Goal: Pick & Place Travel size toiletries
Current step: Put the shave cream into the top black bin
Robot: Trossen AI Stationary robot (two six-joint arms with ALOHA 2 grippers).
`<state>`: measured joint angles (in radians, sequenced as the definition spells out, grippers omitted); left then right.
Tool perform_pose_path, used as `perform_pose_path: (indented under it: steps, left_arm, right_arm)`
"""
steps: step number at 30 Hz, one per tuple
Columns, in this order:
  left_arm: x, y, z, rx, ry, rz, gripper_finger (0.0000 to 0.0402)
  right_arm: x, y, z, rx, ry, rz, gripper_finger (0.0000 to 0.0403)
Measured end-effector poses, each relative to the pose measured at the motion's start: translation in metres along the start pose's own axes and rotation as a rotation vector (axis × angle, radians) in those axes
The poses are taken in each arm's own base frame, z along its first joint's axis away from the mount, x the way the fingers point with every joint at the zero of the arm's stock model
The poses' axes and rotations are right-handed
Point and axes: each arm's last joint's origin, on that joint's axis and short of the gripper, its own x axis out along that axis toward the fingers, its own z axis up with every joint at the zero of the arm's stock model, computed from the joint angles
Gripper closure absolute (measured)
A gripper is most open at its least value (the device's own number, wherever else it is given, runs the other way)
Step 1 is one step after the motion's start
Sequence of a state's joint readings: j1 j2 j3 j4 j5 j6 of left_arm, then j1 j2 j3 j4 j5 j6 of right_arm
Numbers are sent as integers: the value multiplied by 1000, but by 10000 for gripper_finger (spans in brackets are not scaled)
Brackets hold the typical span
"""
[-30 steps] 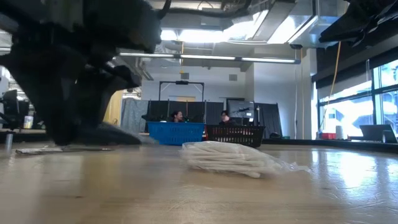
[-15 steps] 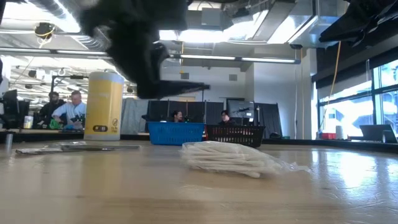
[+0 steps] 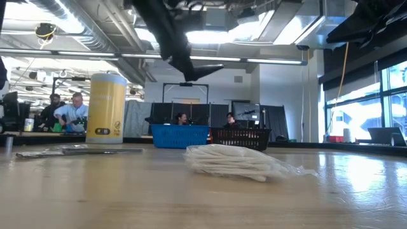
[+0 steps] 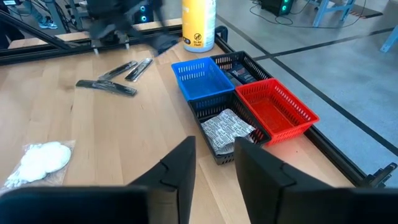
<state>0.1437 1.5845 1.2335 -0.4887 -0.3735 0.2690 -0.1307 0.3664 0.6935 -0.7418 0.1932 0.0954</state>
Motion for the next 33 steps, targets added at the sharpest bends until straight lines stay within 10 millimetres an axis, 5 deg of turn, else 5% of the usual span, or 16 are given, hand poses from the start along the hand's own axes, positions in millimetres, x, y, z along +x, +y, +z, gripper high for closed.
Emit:
perform_pose_path:
  steps: [8, 17, 21, 33]
  left_arm:
    - [23, 72, -27, -108, 46, 41, 261]
    - [30, 126, -45, -202, -34, 91, 261]
    - [43, 137, -56, -226, -1, 103, 261]
    - [121, 139, -94, -260, 201, 32, 261]
  right_arm:
    - [0, 0, 0, 0, -1, 0, 269]
    - [0, 0, 0, 0, 0, 0, 254]
    - [0, 0, 0, 0, 0, 0, 249]
    - [0, 0, 0, 0, 0, 0, 236]
